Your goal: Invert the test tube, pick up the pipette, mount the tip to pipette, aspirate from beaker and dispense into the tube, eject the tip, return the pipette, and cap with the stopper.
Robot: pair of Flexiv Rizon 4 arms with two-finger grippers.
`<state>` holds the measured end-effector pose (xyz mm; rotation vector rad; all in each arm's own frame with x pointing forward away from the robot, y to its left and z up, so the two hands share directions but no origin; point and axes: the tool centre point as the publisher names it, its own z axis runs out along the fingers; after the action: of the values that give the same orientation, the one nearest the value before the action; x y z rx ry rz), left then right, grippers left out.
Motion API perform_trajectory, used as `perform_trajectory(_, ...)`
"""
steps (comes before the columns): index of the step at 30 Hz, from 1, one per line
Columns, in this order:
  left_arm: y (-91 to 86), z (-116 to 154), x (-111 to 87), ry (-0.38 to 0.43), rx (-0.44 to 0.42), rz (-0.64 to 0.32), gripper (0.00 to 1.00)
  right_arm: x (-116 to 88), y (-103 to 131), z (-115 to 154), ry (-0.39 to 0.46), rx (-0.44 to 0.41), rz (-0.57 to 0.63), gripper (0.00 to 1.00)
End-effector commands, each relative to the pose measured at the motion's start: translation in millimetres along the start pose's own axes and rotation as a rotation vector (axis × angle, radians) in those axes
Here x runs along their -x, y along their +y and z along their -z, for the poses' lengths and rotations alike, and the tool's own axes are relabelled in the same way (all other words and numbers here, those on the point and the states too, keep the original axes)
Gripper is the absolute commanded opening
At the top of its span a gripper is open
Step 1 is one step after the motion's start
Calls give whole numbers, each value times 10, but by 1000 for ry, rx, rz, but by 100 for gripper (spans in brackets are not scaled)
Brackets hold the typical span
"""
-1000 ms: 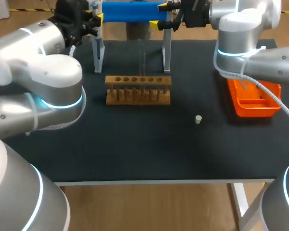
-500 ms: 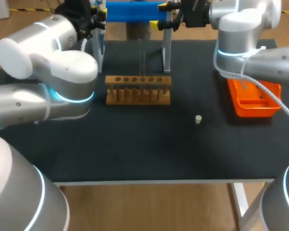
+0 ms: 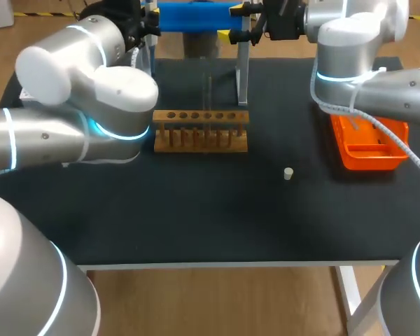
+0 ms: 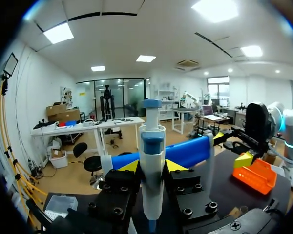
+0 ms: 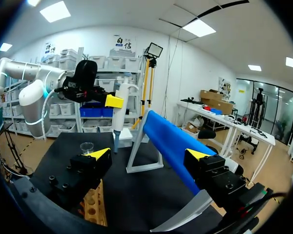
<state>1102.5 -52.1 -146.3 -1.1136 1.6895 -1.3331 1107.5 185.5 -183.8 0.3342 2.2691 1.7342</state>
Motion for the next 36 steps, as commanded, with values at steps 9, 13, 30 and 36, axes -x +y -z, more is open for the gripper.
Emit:
perform_trajectory(9, 1, -251, 20, -126, 55, 33, 0, -2, 2, 9, 0, -1, 0, 100)
perform_trajectory(13, 4, -296, 38, -143, 65, 36, 0, -2, 2, 9, 0, -1, 0, 100)
perform_trajectory(30, 96, -397, 101, -213, 119, 65, 0, -2, 2, 9, 0, -1, 0, 100)
perform_trajectory(36, 119, -431, 109, -223, 132, 70, 0, -2, 2, 9, 0, -1, 0, 100)
